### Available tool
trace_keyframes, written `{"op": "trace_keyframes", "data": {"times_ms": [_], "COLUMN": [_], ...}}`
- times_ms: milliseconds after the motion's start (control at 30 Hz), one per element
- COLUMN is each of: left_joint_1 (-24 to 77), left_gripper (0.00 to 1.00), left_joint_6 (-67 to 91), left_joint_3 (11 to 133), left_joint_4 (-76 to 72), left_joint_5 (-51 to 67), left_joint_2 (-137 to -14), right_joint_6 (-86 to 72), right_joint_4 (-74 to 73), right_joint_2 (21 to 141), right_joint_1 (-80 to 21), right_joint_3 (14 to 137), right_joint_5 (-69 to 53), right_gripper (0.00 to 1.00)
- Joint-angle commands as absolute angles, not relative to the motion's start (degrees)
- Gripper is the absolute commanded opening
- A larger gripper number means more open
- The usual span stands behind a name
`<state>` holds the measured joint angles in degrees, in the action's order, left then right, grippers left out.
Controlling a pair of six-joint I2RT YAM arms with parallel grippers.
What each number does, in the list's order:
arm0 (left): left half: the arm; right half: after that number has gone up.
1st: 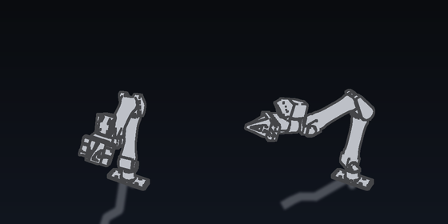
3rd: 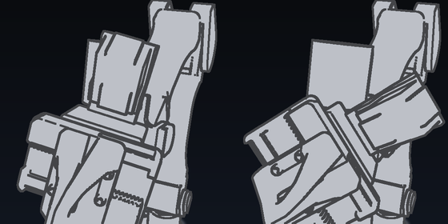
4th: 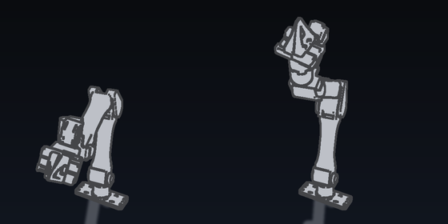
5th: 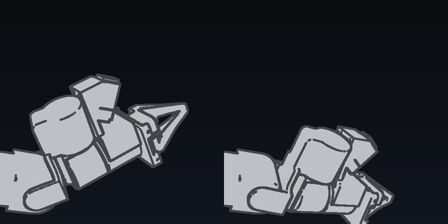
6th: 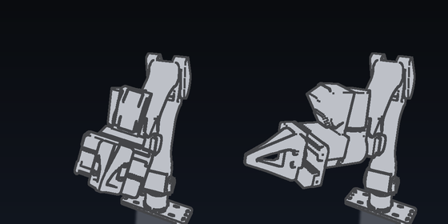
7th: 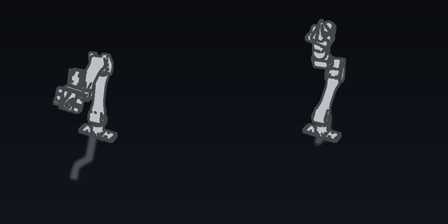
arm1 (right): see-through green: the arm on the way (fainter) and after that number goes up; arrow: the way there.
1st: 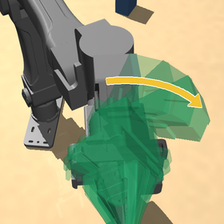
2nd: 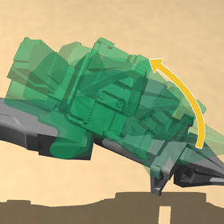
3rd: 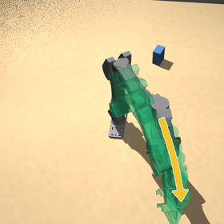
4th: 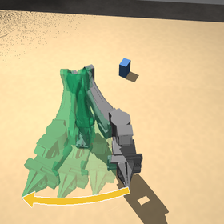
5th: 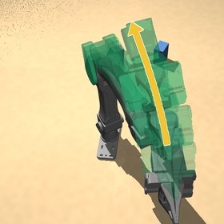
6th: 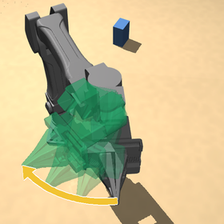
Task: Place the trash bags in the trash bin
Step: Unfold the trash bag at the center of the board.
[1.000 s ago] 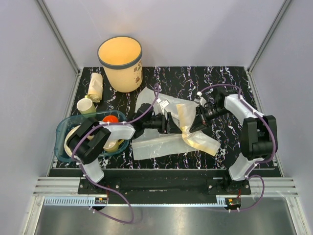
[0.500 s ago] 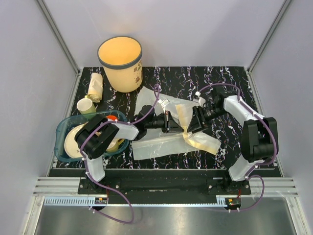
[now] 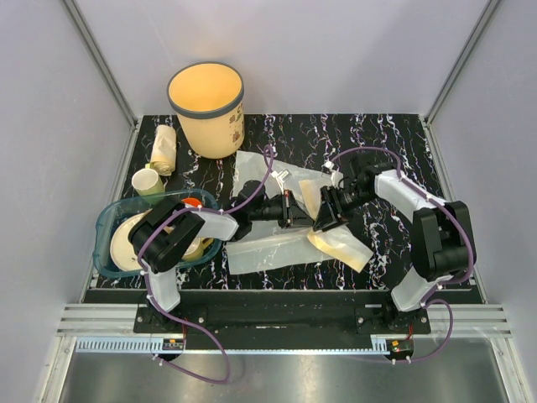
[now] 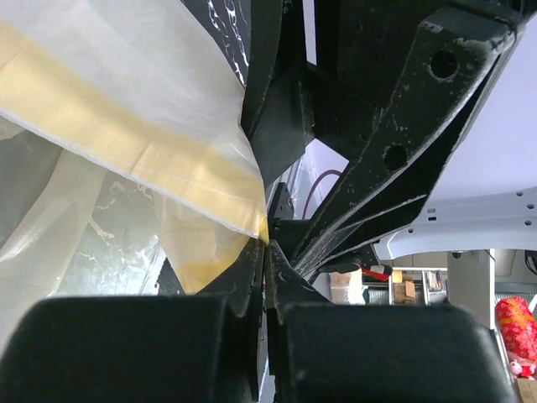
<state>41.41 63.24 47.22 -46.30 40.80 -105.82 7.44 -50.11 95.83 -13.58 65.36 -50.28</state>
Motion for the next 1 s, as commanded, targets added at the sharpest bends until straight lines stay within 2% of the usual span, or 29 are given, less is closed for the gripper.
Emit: {"op": "trace_keyframes", "data": {"times_ms": [0, 100, 333, 467, 600, 967], "left_joint_1": [41.9, 42.1, 42.0, 41.9, 41.7, 41.3], "left_gripper": [0.00, 0.00, 0.00, 0.00, 0.00, 0.00], "left_joint_6": [65.7, 67.5, 74.4, 77.1, 79.5, 81.9], "left_joint_3": [47.5, 47.5, 46.1, 45.3, 44.1, 43.8], "left_joint_4": [-49.5, -50.1, -54.0, -54.6, -56.7, -57.5], "left_joint_5": [40.6, 40.2, 38.7, 38.5, 37.8, 38.8], "left_joint_2": [-105.3, -105.6, -105.6, -104.0, -103.1, -102.0], "right_joint_6": [4.3, 4.0, 0.0, -4.1, -2.0, 1.1], "right_joint_4": [-44.3, -43.0, -34.6, -27.2, -29.4, -30.3], "right_joint_2": [92.2, 92.0, 87.0, 82.3, 82.4, 79.0], "right_joint_1": [-14.7, -14.9, -14.9, -14.9, -14.8, -14.7], "right_joint_3": [64.2, 63.6, 59.5, 55.0, 55.2, 53.0], "right_joint_5": [-50.1, -50.8, -52.3, -52.9, -53.3, -51.2], "right_gripper": [0.58, 0.50, 0.47, 0.40, 0.45, 0.48]}}
